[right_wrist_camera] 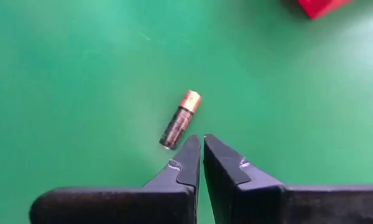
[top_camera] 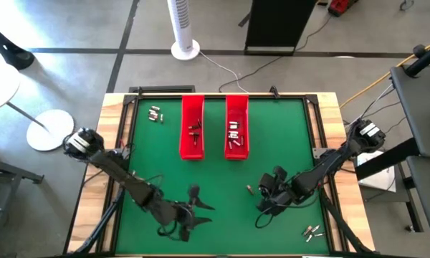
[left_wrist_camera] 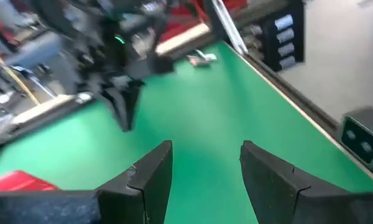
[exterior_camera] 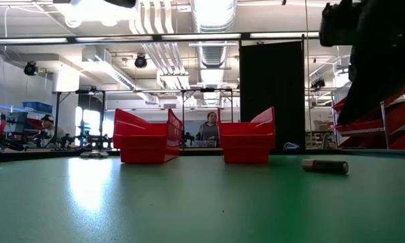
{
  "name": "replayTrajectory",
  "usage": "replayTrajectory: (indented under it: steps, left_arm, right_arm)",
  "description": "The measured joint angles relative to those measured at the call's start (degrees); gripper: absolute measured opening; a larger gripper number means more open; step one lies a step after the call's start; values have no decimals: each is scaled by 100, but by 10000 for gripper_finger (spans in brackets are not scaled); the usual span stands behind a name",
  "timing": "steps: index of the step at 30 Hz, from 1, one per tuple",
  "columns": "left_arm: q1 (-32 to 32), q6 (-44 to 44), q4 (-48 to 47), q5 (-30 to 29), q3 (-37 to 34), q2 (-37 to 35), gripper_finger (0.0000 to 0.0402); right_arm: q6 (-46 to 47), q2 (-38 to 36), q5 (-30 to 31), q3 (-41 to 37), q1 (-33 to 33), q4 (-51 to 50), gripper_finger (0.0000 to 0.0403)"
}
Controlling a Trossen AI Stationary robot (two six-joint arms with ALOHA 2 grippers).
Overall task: Sort batteries
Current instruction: Put the black battery into the left red bin
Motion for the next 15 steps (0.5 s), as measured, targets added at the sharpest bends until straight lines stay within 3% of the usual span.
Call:
replayTrajectory:
  steps: [6,15]
  left_arm:
    - [503,-506,-442,1206,755,600,168]
    - [1335,-531,-1094,2362,1650,1556,204]
  right_arm:
    - [-161,209,69,-9,277,419,29]
    - [155,698,475,-9,894,1056,121]
